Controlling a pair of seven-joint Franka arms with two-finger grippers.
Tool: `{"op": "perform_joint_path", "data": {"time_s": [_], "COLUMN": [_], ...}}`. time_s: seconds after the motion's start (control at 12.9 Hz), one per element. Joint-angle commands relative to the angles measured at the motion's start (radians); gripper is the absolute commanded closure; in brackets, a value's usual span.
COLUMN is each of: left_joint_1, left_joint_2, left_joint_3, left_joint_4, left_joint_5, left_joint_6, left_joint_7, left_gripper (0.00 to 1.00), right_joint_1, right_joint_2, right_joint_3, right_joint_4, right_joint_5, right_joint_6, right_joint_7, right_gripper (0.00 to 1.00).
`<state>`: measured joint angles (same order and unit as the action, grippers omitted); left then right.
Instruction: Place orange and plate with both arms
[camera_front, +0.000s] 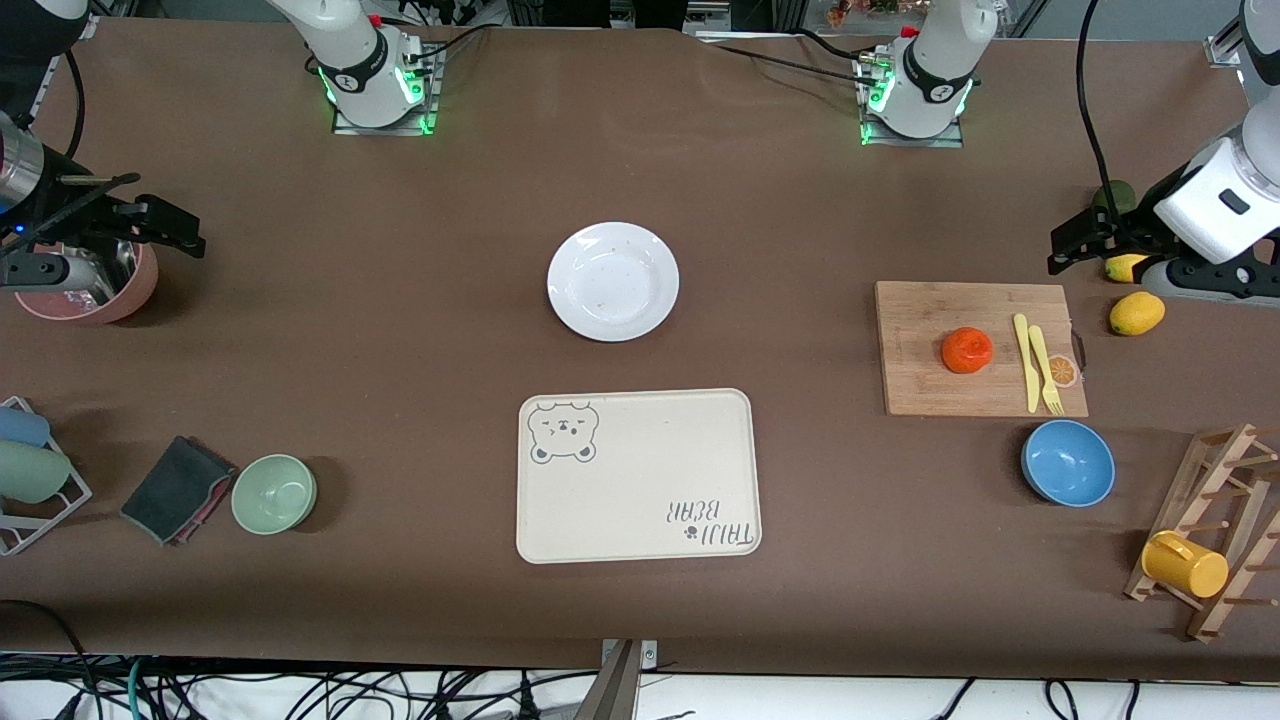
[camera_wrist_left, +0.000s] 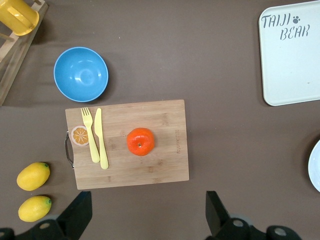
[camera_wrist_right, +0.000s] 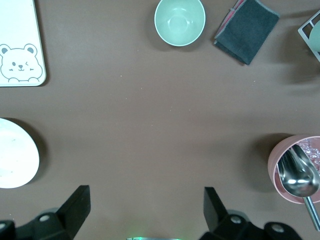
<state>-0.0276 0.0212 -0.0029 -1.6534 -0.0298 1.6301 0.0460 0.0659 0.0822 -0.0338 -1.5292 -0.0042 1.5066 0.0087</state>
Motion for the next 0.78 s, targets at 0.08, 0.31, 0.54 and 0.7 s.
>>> {"op": "perform_joint_path", "data": {"time_s": [0.08, 0.31, 0.54, 0.7], "left_joint_1": [0.001, 0.001, 0.000, -0.002], "left_joint_2": [0.006, 0.006, 0.006, 0.008], "left_joint_3": [0.000, 0.000, -0.002, -0.002], "left_joint_4": [0.024, 0.024, 0.024, 0.024], "left_joint_5": [0.031, 0.031, 0.031, 0.031], "left_joint_6": [-0.023, -0.023, -0.023, -0.023], "left_joint_7": [-0.003, -0.003, -0.003, -0.003], "left_gripper": [0.00, 0.00, 0.00, 0.00], "right_joint_1": [-0.003, -0.003, -0.003, -0.003], "right_joint_2": [-0.012, -0.013, -0.013, -0.013], "right_joint_3": [0.005, 0.005, 0.002, 0.002], "right_joint_4": [0.009, 0.009, 0.011, 0.011], "right_joint_5": [-0.013, -0.011, -0.010, -0.010], "right_joint_6": [-0.019, -0.020, -0.020, -0.020], "right_joint_7": [0.014, 0.017, 0.019, 0.019], "right_gripper": [0.00, 0.00, 0.00, 0.00]}}
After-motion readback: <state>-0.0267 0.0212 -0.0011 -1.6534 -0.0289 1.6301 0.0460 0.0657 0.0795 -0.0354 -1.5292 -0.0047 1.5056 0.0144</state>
